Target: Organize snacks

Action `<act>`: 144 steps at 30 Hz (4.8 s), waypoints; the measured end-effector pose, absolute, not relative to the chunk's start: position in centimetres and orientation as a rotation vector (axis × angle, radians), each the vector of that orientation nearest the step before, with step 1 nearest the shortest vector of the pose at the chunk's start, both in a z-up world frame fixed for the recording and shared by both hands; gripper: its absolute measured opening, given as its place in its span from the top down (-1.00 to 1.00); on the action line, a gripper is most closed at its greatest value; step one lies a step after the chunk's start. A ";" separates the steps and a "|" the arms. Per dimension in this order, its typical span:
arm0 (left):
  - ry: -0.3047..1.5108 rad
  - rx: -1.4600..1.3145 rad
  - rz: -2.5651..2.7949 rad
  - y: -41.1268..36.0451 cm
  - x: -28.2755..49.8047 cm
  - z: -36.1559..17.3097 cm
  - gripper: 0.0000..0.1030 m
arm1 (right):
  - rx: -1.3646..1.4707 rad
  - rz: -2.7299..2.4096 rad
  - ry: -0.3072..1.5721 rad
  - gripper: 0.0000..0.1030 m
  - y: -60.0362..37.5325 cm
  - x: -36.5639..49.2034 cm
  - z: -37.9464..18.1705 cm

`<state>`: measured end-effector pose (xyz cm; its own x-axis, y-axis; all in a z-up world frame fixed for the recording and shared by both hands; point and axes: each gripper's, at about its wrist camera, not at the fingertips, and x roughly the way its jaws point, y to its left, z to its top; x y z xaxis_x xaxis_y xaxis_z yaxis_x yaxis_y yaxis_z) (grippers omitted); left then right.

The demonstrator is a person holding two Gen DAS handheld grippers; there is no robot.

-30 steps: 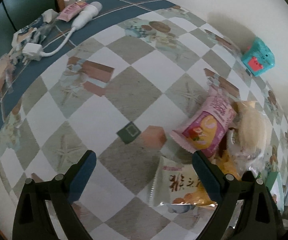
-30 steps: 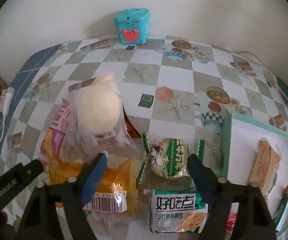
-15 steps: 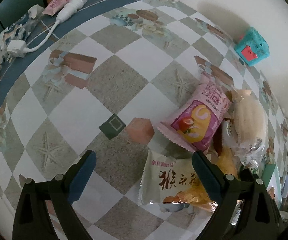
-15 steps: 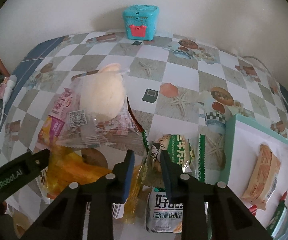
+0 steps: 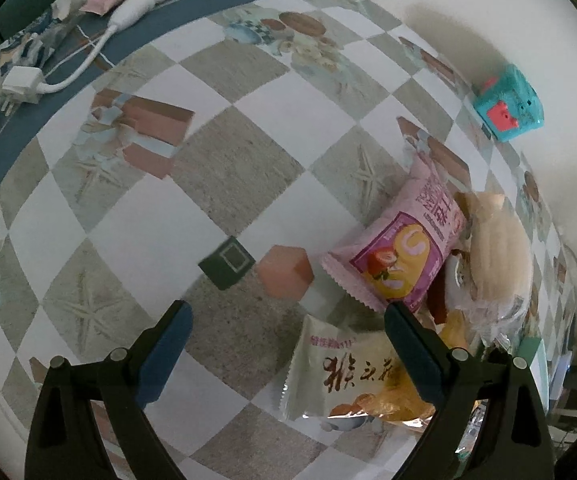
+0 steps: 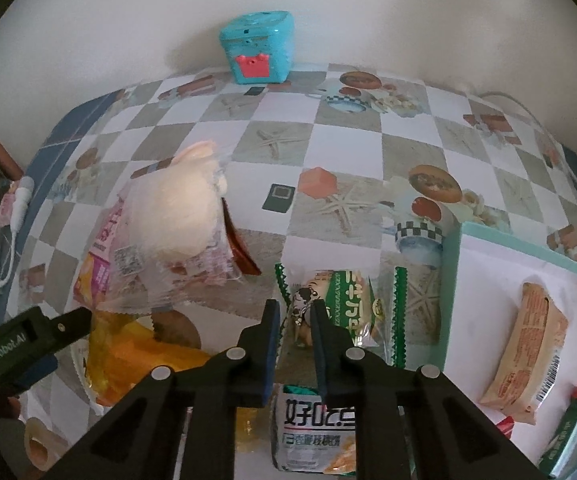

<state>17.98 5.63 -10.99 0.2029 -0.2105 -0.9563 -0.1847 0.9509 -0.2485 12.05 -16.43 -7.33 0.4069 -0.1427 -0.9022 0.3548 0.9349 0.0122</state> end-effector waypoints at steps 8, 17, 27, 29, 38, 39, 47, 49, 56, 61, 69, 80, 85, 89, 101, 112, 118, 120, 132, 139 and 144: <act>1.415 -0.297 -0.051 3.8 18.6 -11.4 -0.87 | 0.315 -0.346 1.128 0.73 -19.0 11.5 -7.0; 1.407 -0.365 -0.063 6.0 18.7 -11.0 -0.86 | 0.370 -0.389 1.120 0.74 -20.8 11.0 -6.2; 1.347 -0.363 -0.077 5.6 20.5 -10.4 -0.86 | 0.416 -0.419 1.112 0.72 -22.7 10.8 -5.2; 1.330 -0.341 -0.093 5.0 20.4 -9.9 -0.86 | 0.424 -0.416 1.118 0.71 -22.8 10.8 -5.3; 1.269 -0.191 -0.179 -0.1 21.4 -9.2 -0.86 | 0.449 -0.399 1.142 0.05 -23.1 11.0 -6.1; 1.270 -0.180 -0.179 -0.2 21.4 -9.3 -0.86 | 0.448 -0.393 1.146 0.00 -23.0 11.1 -6.2; 1.282 -0.153 -0.173 -0.2 21.4 -10.3 -0.86 | 0.366 -0.368 1.166 -0.40 -21.3 11.9 -7.1; 1.284 -0.145 -0.166 -0.4 21.6 -10.7 -0.86 | 0.316 -0.373 1.174 -0.40 -20.7 12.1 -7.3; 1.279 -0.135 -0.156 -1.4 22.3 -11.2 -0.66 | 0.201 -0.382 1.190 -0.40 -19.7 12.5 -7.8; 1.279 -0.140 -0.186 -1.9 22.6 -10.9 -0.19 | 0.172 -0.375 1.198 -0.40 -19.3 12.6 -8.0; 1.302 -0.157 -0.111 -0.8 23.3 -11.1 -0.10 | 0.294 -0.310 1.200 -0.40 -19.9 12.4 -7.9; 1.297 -0.152 -0.079 -1.4 23.1 -11.1 -0.12 | 0.250 -0.332 1.205 -0.38 -19.3 12.5 -8.6; 1.293 -0.147 -0.085 -1.7 23.1 -11.0 -0.12 | 0.220 -0.332 1.184 -0.08 -18.7 12.6 -8.1; 1.318 -0.218 -0.092 -1.0 23.1 -11.3 -0.11 | 0.223 -0.335 1.185 -0.05 -18.8 12.6 -8.0; 1.342 -0.353 -0.059 2.0 22.7 -11.7 -0.13 | 0.259 -0.354 1.192 -0.05 -19.7 12.3 -7.8; 1.342 -0.266 -0.029 2.0 22.2 -10.1 0.15 | 0.270 -0.352 1.156 -0.05 -19.7 11.9 -6.1; 1.354 -0.262 -0.018 2.7 21.7 -9.6 0.19 | 0.285 -0.355 1.140 -0.05 -19.7 11.2 -4.6; 1.354 -0.269 -0.015 3.1 21.3 -9.2 0.19 | 0.287 -0.357 1.131 -0.05 -19.7 11.0 -4.0; 1.283 -0.297 -0.060 3.8 18.0 -4.4 0.20 | 0.316 -0.384 1.072 -0.05 -19.7 8.1 0.5; 1.237 -0.307 -0.084 4.5 15.9 -1.8 0.20 | 0.338 -0.415 1.030 -0.05 -20.1 4.9 3.4; 1.213 -0.298 -0.118 3.8 14.4 -0.7 0.20 | 0.373 -0.435 1.022 -0.05 -20.7 2.1 3.7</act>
